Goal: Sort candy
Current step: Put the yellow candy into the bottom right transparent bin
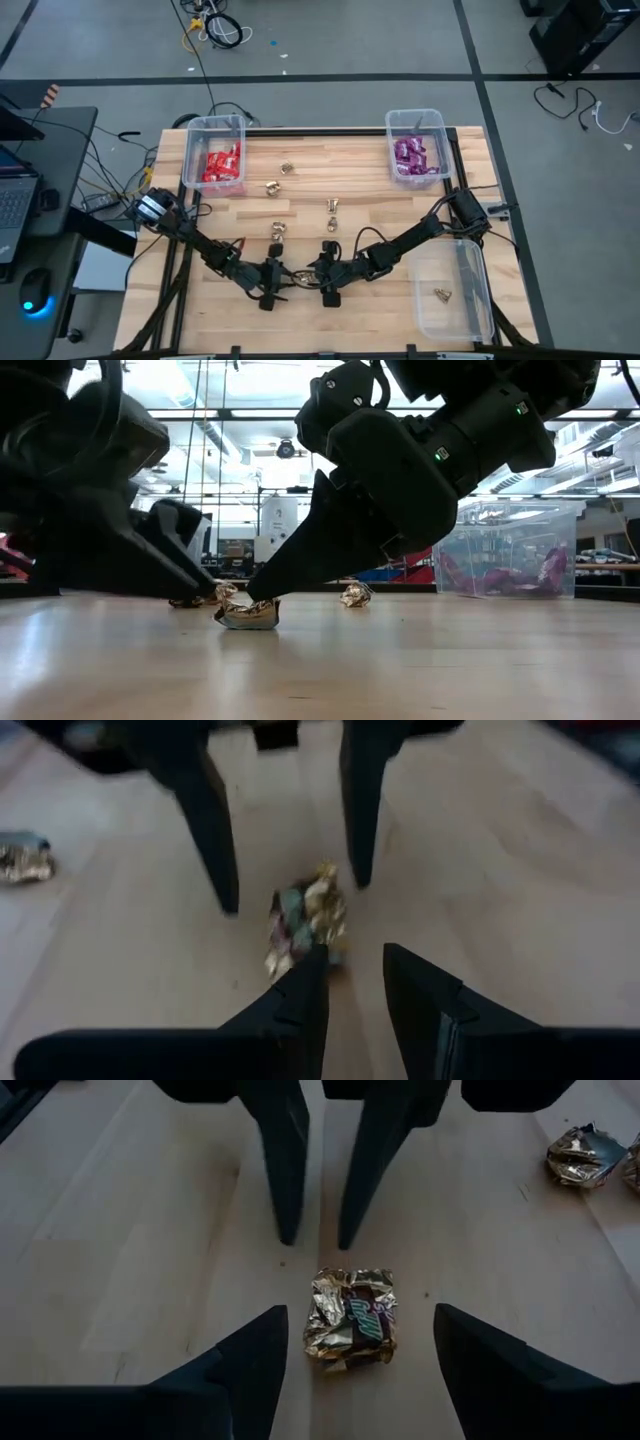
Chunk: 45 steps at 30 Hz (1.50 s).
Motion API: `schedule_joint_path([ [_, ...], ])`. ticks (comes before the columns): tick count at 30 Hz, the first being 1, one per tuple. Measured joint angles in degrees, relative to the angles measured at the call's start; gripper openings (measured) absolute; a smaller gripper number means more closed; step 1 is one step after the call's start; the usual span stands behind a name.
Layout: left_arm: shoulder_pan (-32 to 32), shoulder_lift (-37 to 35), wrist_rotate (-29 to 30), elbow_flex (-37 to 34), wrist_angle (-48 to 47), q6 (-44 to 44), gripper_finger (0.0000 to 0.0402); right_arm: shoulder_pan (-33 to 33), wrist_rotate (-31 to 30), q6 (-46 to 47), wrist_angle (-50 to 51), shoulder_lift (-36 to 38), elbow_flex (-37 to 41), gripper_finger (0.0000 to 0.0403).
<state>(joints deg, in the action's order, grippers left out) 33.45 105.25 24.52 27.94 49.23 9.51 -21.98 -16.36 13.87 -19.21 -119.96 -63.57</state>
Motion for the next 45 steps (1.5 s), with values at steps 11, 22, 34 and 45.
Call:
schedule_joint_path([
  [11,-0.2,0.0,3.0,0.0,-2.0,1.4,0.0101,0.0,-0.3,-0.7,0.0,0.0,0.0,0.0234],
  [22,-0.2,0.1,3.8,0.0,-2.5,2.6,0.0101,0.0,-0.4,-3.3,-3.5,-2.8,0.0,0.0230],
  [34,-0.2,0.1,4.1,0.0,-3.0,2.7,0.0101,0.4,-0.5,-2.9,-2.6,-2.8,0.0,0.0218],
  [45,-0.2,0.1,4.3,0.0,-3.1,2.8,0.0101,0.4,-0.5,-2.9,-2.5,-2.8,0.0,0.0159],
])
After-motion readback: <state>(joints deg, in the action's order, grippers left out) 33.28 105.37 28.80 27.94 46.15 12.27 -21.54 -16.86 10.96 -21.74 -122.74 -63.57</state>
